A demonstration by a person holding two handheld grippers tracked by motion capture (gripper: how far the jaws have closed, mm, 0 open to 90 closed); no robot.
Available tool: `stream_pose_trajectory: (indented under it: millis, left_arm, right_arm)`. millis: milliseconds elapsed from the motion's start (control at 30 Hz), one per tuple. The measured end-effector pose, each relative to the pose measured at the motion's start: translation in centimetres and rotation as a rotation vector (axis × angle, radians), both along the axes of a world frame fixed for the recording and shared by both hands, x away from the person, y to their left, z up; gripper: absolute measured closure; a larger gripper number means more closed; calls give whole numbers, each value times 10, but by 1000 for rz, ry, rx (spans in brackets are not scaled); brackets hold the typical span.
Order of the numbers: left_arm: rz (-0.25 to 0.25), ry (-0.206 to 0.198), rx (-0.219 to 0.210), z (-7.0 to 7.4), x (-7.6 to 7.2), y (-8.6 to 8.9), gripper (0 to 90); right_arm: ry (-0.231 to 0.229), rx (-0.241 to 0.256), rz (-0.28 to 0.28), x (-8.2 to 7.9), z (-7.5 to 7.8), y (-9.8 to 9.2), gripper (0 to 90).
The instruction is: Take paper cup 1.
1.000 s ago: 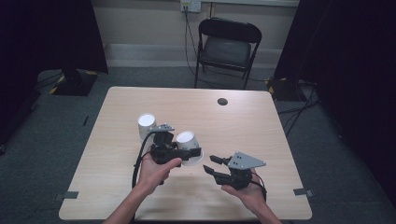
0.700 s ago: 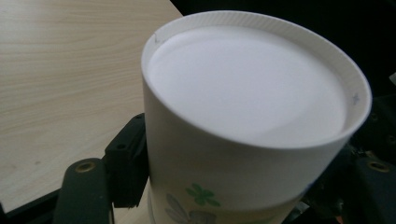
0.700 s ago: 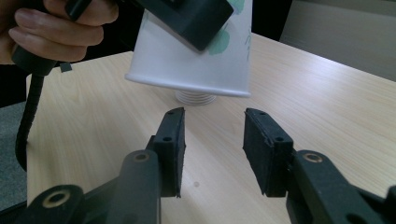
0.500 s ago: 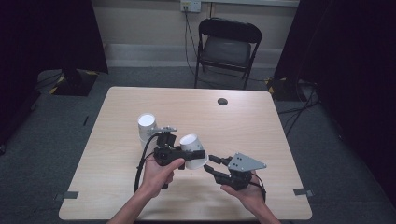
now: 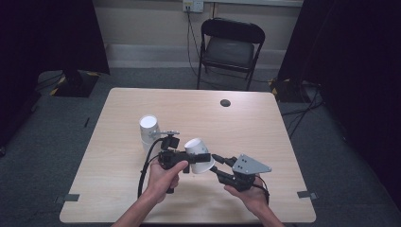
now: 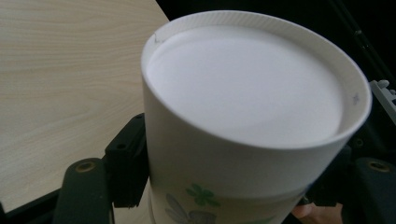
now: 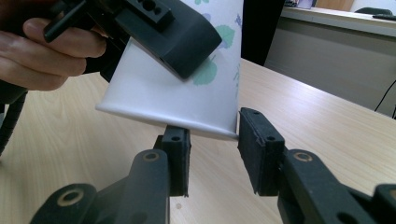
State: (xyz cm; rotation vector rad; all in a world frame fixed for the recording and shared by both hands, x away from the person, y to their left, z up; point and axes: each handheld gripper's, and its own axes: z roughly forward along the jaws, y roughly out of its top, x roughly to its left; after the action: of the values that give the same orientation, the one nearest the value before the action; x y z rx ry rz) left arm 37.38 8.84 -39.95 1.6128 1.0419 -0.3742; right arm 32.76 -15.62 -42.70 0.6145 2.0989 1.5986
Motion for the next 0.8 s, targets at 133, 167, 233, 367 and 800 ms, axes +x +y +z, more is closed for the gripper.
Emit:
stream_pose_trajectory:
  millis: [133, 167, 233, 367, 800]
  left_arm:
    - [-12, 6, -25, 2, -2, -1, 302]
    - [-12, 6, -25, 2, -2, -1, 302]
    - [-24, 17, -44, 3, -3, -2, 302]
    - [-35, 16, -47, 4, -6, -6, 302]
    - [-88, 37, -102, 5, -10, -15, 294]
  right_arm:
    - [-18, 13, -4, -1, 1, 1, 646]
    - [-25, 19, -1, -1, 1, 1, 647]
    - [-36, 26, 1, -1, 2, 1, 648]
    - [-49, 43, -3, -3, 3, 2, 649]
    - [-96, 83, -5, -7, 7, 2, 662]
